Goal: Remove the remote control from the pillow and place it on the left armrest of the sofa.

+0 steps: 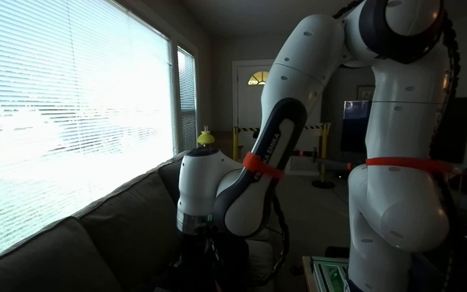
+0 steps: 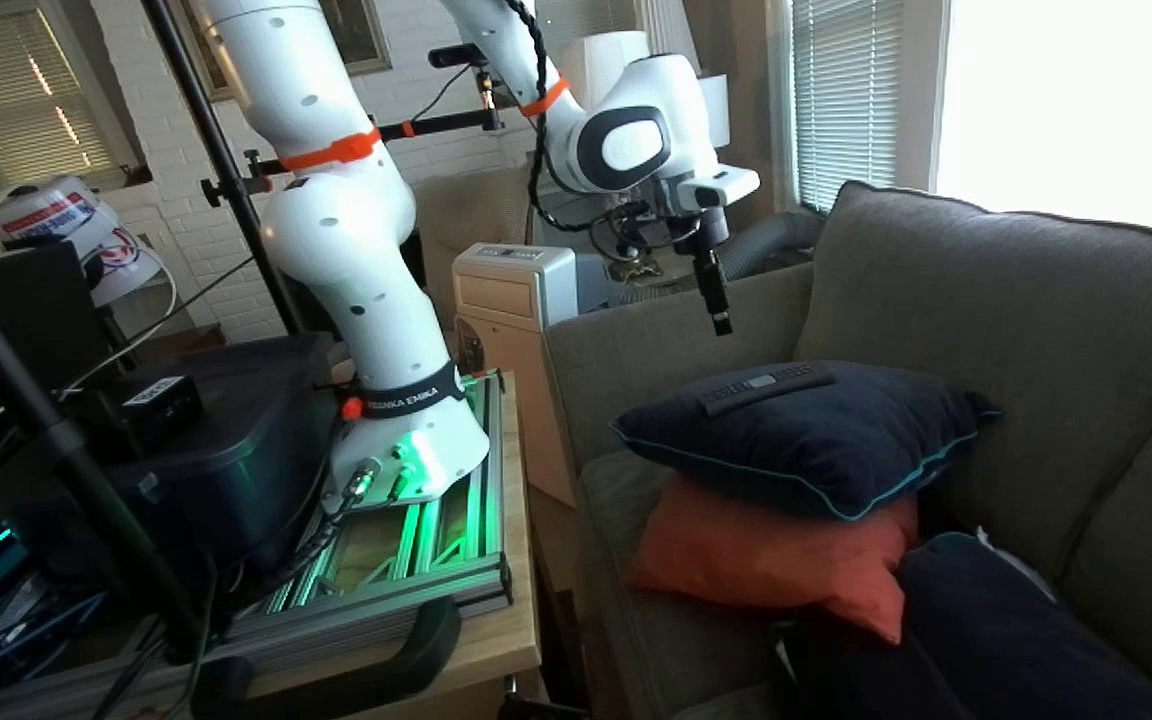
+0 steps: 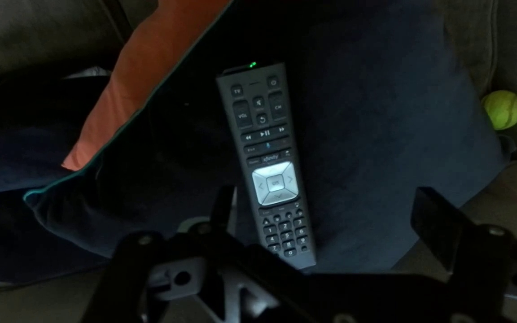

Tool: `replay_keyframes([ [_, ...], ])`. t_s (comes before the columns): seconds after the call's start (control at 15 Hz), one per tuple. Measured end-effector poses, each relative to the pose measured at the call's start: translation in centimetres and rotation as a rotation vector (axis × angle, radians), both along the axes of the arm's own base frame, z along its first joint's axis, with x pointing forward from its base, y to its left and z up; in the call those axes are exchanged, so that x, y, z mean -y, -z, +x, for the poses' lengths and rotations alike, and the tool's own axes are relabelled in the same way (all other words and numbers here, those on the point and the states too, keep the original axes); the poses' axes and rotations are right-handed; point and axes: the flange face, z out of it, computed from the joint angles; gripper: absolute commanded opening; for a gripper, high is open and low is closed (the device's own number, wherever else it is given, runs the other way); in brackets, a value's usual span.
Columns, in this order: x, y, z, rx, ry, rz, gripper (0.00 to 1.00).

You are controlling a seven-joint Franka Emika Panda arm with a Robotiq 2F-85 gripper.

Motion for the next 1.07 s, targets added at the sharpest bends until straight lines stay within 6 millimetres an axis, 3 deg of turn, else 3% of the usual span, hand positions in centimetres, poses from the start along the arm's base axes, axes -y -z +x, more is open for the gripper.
replay_keyframes([
  [0.47, 0.0, 4.2, 0.8, -0.009, -0.1, 0.008, 1.0],
  [1.07, 1.8, 6.7, 2.7, 0.005, -0.255, -0.074, 1.0],
])
